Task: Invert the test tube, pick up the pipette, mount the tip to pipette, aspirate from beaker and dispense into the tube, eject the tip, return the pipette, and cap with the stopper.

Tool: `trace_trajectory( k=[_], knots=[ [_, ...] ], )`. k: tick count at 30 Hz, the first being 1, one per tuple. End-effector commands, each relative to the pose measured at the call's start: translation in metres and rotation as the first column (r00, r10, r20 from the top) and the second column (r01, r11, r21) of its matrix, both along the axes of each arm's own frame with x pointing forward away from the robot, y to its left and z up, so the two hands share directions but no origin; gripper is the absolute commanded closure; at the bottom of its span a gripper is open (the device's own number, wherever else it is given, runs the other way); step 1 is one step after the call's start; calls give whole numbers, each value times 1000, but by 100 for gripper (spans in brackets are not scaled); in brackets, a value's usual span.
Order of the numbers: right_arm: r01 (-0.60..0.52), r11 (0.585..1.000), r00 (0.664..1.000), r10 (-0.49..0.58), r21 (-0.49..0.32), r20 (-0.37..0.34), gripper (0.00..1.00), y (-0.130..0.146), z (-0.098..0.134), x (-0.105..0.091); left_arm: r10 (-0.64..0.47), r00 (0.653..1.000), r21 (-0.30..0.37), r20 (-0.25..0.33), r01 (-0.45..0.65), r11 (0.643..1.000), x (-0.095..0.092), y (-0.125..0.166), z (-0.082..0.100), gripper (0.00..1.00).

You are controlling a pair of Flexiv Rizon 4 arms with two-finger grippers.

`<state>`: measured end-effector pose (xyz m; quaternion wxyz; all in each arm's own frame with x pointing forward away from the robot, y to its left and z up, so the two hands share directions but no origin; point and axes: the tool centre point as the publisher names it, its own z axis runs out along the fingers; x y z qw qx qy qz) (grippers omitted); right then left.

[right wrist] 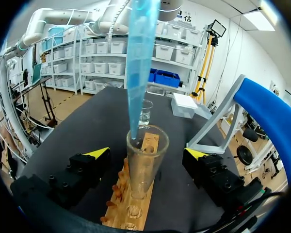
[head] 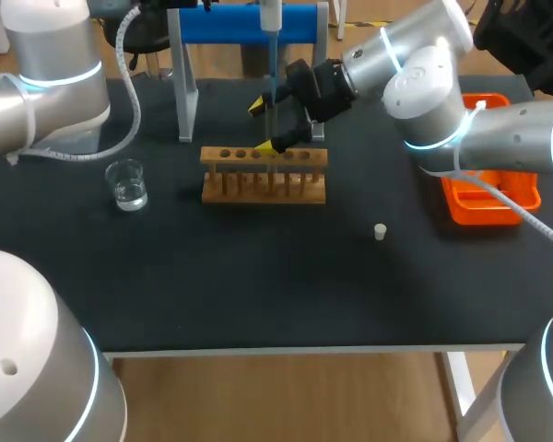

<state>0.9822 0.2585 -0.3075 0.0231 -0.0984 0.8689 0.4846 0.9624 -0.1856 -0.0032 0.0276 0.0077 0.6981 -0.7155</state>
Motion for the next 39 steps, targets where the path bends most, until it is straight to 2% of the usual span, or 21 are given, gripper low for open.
trace_trajectory(
  k=[1,14,22,31,39],
  knots=[
    [-6,1000,1000,6,-2,-3,0,-1,0,3,-2,1000,-3,1,2,1000,1,-1,-3,100],
    [-6,1000,1000,6,-2,-3,0,-1,0,3,3,1000,4,-10,-3,1000,-1,1,-10,100],
    [-6,1000,1000,6,-2,-3,0,-1,0,3,17,1000,46,-13,-16,999,-1,2,-11,100],
    [-6,1000,1000,6,-2,-3,0,-1,0,3,21,1000,48,18,-22,999,2,-1,-12,100],
    [-6,1000,1000,6,-2,-3,0,-1,0,3,17,999,17,41,-18,1000,5,-3,-13,100]
  ],
)
